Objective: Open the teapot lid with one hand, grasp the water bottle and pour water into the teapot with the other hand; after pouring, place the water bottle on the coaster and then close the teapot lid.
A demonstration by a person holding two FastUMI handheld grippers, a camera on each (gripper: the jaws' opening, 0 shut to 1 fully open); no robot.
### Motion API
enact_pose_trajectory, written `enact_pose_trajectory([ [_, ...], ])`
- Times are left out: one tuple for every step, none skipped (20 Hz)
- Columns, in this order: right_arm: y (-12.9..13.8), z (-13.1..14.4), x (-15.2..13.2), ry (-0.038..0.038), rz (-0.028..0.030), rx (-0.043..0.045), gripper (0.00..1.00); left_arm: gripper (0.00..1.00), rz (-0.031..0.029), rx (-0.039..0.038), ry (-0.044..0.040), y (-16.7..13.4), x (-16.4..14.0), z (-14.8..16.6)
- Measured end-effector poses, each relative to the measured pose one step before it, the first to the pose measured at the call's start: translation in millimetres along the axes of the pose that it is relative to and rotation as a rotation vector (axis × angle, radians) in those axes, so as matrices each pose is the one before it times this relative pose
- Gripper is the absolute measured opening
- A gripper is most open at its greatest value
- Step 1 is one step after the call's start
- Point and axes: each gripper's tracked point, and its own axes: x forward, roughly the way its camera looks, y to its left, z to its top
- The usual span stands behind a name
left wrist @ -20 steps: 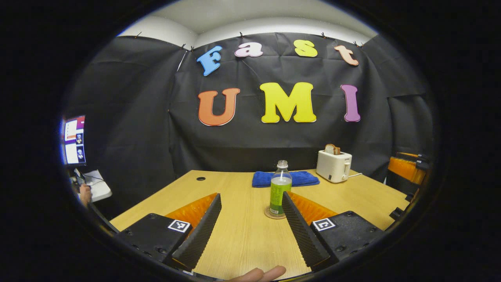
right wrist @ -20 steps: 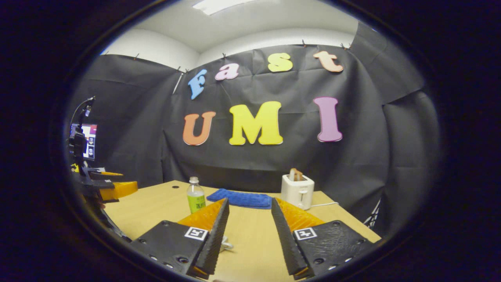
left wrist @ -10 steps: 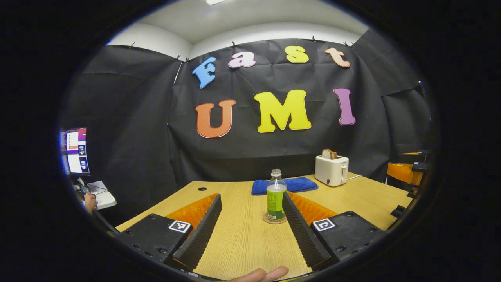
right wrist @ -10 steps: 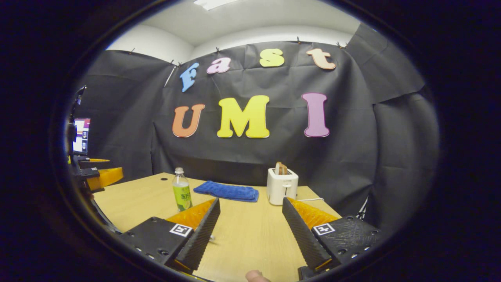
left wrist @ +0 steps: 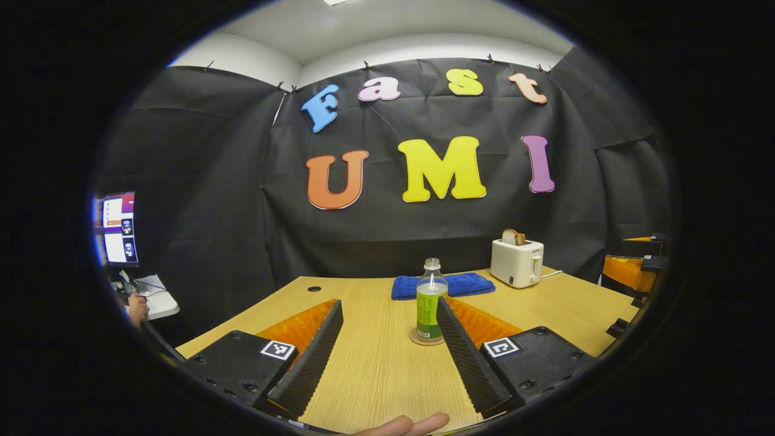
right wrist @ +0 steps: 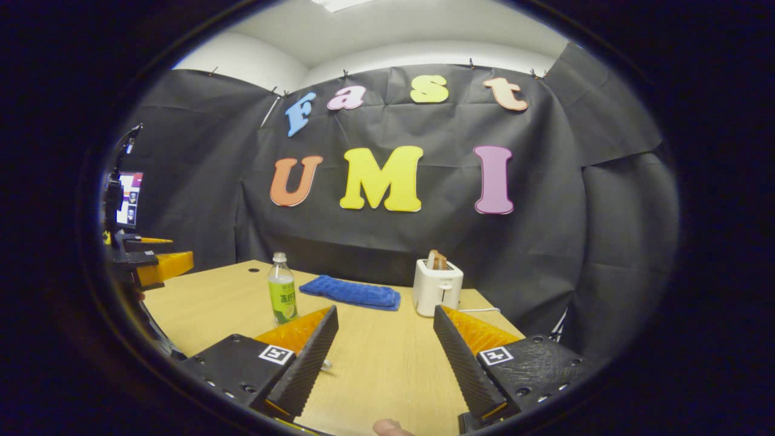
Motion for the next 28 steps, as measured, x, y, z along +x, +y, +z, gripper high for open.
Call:
enact_pose_trajectory([
  [0.31,0.46,-0.48,-0.00117,0.00301,0.00041,0.95,0.97,-0.0029,-0.00022,-0.00001,-0.25,0.69,-0.4],
  [0.43,0.14,-0.22,0.00089,0.00048,-0.00043,0.95,0.97,-0.00078,0.00006,0.00117,-1.95,1.14,-0.4],
  [0.42,-0.68,1.37,0.00083,0.00172,-0.00371,0.95,0.97,-0.00013,0.00075,0.00331,0.49,-1.14,-0.89],
  [-0.17,0.05,0.58,0.00063,-0.00022,-0.00214,0.97,0.97,0.0005,0.0012,0.0007,0.44,0.77,-0.58],
  [-0.11,-0.74,0.2,0.00175,0.00078,-0.00473,0.97,0.97,0.00076,0.00183,0.00019,0.28,-0.08,0.16],
  [0.18,-0.4,-0.21,0.00093,0.00109,-0.00518,0.97,0.97,0.00177,0.00075,0.00033,-0.32,1.04,-0.22],
  [0.25,-0.8,0.17,0.001,-0.00069,-0.00133,0.97,0.97,0.00021,-0.00038,0.00005,-0.91,-0.21,0.23],
  [-0.04,-0.58,0.32,0.00274,0.00169,-0.00128,0.95,0.97,-0.00182,0.00095,0.00197,-0.59,-0.02,-1.13],
  [0.51,-1.27,0.5,0.00263,0.00073,-0.00154,0.95,0.97,-0.0012,0.00078,0.00065,0.16,-0.3,-0.28],
  [-0.49,0.42,0.3,-0.00041,0.00013,-0.00083,0.95,0.97,0.00075,0.00129,-0.00118,-1.19,-0.88,-0.26],
  [-0.15,0.35,0.21,-0.0017,-0.00013,0.00064,0.95,0.97,0.00193,-0.00091,-0.0017,-0.46,1.08,-0.32],
  [0.06,-0.05,0.98,-0.00061,-0.00044,0.00062,0.95,0.97,-0.00077,-0.00136,0.00109,-1.54,0.36,-0.83],
  [-0.4,-0.54,0.67,-0.00082,0.00061,-0.0006,0.95,0.97,-0.00474,0.0012,0.00295,-2.78,0.89,-0.58],
  [0.02,-0.79,1.14,0.00133,0.00346,-0.00151,0.95,0.97,-0.0035,0.00392,0.00074,-2.03,0.38,-0.56],
  [-0.19,-1.76,1.87,0.0035,0.00363,-0.00003,0.95,0.97,-0.00064,0.00421,0.00046,-1.05,0.43,-1.02],
  [-1.08,-1.47,0.78,0.00535,0.00073,-0.00054,0.98,0.97,0.00136,0.0025,0.00291,-1.35,1.7,-1.14],
  [-2.93,-0.01,-0.59,0.00073,-0.00418,0.00476,0.98,0.97,-0.00022,-0.00252,0.00241,-0.8,0.85,-0.3],
  [-2.05,2.33,-0.69,-0.00286,-0.00079,0.01158,0.97,0.97,-0.00051,-0.00365,-0.00257,-1.2,-2.04,-1.09],
  [-0.31,1.24,-1.2,-0.00219,0.00374,0.01754,0.95,0.97,0.00067,0.00145,0.00552,-1.72,1.29,-1.35],
  [-1.04,2.05,-1.63,-0.00455,0.00364,0.0153,0.95,0.97,-0.00128,0.0026,0.00379,-1.42,0.31,-1.65],
  [-1.97,1.43,0.53,-0.00436,-0.00122,0.00662,0.95,0.97,-0.00396,0.00167,0.0,-2.38,-0.21,1.3],
  [-3.35,1.6,-0.42,-0.00636,-0.00929,-0.00187,0.95,0.97,-0.00406,0.00218,-0.00583,-0.85,-1.87,1.74],
  [-2.74,0.01,-0.18,-0.00167,-0.00878,-0.0027,0.95,0.97,0.00056,0.00474,-0.00861,-0.46,-2.27,3.08],
  [-1.08,-0.17,-0.26,-0.00051,-0.00004,0.00251,0.95,0.97,0.00155,0.0035,-0.00795,0.44,-1.12,2.31],
  [1.42,-1.42,0.57,0.00329,0.00464,0.00627,0.95,0.97,0.00096,-0.00197,-0.00826,-0.48,-1.52,2.45],
  [0.29,-0.97,1.27,0.00473,0.00175,0.00352,0.97,0.97,-0.00028,-0.00452,-0.0056,-0.54,-0.67,1.76],
  [-0.7,-0.7,0.23,0.0021,-0.00063,0.00125,0.97,0.97,-0.00102,-0.00338,-0.00384,-1.24,-0.55,0.73],
  [0.04,0.4,-0.66,-0.00116,0.00163,0.0006,0.97,0.97,-0.00126,-0.0005,-0.00105,-1.28,0.17,0.14],
])
